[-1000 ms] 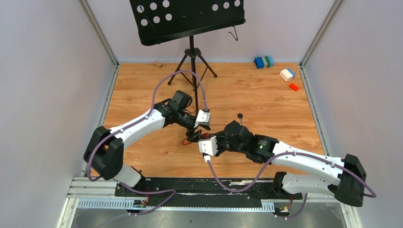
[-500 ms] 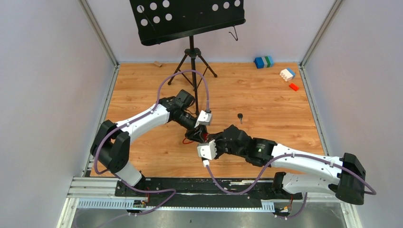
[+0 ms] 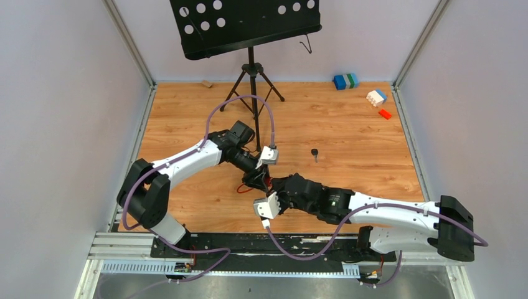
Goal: Unlock with the key
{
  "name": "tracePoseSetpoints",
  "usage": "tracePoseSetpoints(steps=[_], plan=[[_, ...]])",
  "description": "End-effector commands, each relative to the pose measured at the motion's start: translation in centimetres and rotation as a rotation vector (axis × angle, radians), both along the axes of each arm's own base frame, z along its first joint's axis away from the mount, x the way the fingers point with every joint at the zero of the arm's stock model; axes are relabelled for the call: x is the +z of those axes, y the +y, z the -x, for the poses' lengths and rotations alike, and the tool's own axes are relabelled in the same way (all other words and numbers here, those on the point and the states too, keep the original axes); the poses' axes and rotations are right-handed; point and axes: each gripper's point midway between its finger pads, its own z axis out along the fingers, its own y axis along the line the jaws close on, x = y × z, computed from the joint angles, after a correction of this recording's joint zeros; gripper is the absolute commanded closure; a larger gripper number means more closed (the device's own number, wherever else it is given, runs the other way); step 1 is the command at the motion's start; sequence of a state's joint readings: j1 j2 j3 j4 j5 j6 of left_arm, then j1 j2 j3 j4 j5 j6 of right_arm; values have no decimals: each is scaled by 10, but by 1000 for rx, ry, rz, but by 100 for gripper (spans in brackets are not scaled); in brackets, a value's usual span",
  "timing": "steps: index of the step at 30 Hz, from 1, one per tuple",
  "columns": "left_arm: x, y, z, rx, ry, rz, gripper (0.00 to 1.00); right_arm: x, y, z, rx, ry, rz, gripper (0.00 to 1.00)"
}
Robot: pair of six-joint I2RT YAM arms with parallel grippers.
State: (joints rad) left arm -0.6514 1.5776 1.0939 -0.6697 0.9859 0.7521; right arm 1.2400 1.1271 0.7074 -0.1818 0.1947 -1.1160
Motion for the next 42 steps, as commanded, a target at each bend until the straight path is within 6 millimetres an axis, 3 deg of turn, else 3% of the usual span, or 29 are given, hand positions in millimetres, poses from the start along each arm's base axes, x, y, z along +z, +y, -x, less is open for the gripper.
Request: tracePoseSetpoints(steps=[1, 7, 14, 18, 22, 24, 27, 36, 42], plan=[[42, -24, 4, -35, -67, 160, 100, 10, 25, 13, 62, 39, -97, 100], [43, -26, 7, -57, -74, 179, 100, -1, 37, 23, 108, 97, -95, 100], [46, -24, 7, -62, -103, 186, 100, -13, 33, 25, 117, 100, -55, 99], [39, -18, 4, -44, -140, 160, 100, -6, 20, 18, 81, 76, -35, 85], [35, -15, -7, -10, -168, 140, 100, 1, 5, 17, 61, 100, -8, 58], [34, -14, -11, 1, -177, 136, 100, 6, -2, 17, 48, 117, -9, 52], [34, -13, -13, 9, -185, 129, 100, 13, -10, 18, 41, 149, -21, 52], [28, -7, -7, -12, -191, 112, 100, 32, -15, 5, -4, 164, -105, 67], [27, -5, -4, -30, -192, 115, 100, 37, -5, 6, 15, 194, -138, 68]])
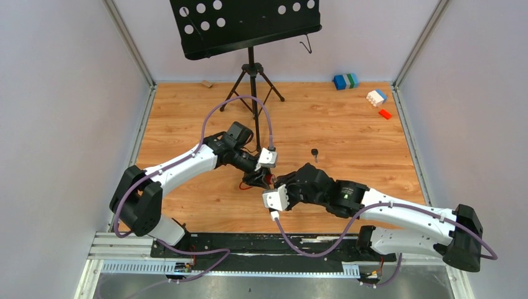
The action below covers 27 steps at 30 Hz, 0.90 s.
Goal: Unlock with the key
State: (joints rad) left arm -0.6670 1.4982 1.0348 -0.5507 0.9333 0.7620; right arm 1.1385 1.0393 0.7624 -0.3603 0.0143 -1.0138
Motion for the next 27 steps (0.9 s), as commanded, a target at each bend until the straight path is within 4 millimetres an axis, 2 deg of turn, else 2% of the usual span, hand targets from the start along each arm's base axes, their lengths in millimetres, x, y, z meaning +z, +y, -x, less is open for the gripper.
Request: tracePoseSetpoints(steps=[1, 12, 20, 27], plan=[[19, -2, 4, -42, -48, 63, 100, 27, 16, -1, 10, 16, -95, 69], [16, 0, 11, -66, -36, 57, 100, 22, 23, -9, 8, -7, -76, 83], [16, -1, 13, -74, -23, 59, 100, 20, 23, -11, 10, -24, -65, 100], [26, -6, 18, -90, 17, 88, 100, 12, 27, -6, 50, -52, -34, 100]])
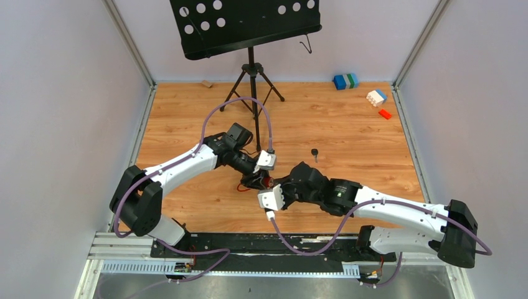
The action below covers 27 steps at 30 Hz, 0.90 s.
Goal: Unlock with the key
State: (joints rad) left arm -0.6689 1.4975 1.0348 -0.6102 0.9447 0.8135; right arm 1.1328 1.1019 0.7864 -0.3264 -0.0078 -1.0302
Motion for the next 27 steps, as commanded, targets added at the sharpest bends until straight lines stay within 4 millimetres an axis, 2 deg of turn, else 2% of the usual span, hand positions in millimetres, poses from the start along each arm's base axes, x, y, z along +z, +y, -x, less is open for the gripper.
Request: tracePoseSetpoints(steps=[1, 12, 20, 27], plan=[[31, -12, 10, -59, 16, 108, 100, 13, 15, 0, 38, -57, -37, 100], [42, -15, 23, -95, 90, 134, 100, 1, 25, 4, 40, -223, -5, 100], [51, -19, 23, -89, 96, 166, 100, -7, 31, 13, 56, -185, -41, 100], [42, -16, 10, -31, 12, 130, 100, -8, 26, 11, 11, -45, -57, 100]])
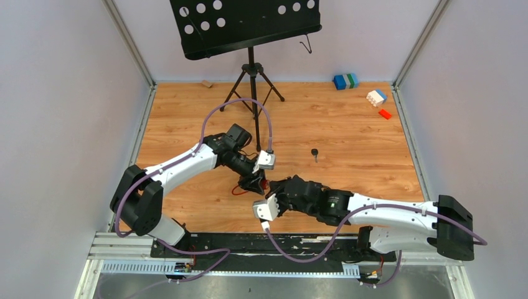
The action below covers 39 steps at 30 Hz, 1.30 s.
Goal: Unlock with the key
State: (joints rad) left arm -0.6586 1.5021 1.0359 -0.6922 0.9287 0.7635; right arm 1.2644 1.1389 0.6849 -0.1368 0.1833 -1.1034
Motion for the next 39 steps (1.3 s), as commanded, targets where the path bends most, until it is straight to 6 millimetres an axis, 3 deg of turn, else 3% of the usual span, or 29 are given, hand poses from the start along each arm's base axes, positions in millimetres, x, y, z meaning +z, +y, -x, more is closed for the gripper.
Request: tracePoseSetpoints(steps=[1, 13, 22, 39], plan=[[48, -28, -4, -46, -109, 200, 100, 7, 10, 2, -6, 156, -87, 100], [41, -28, -42, 112, -325, 186, 100, 23, 5, -14, -122, 574, -226, 100], [43, -20, -65, 238, -453, 187, 100, 13, 1, -22, -208, 790, -254, 100], [50, -17, -76, 311, -540, 235, 100, 31, -9, -38, -264, 986, -369, 98]])
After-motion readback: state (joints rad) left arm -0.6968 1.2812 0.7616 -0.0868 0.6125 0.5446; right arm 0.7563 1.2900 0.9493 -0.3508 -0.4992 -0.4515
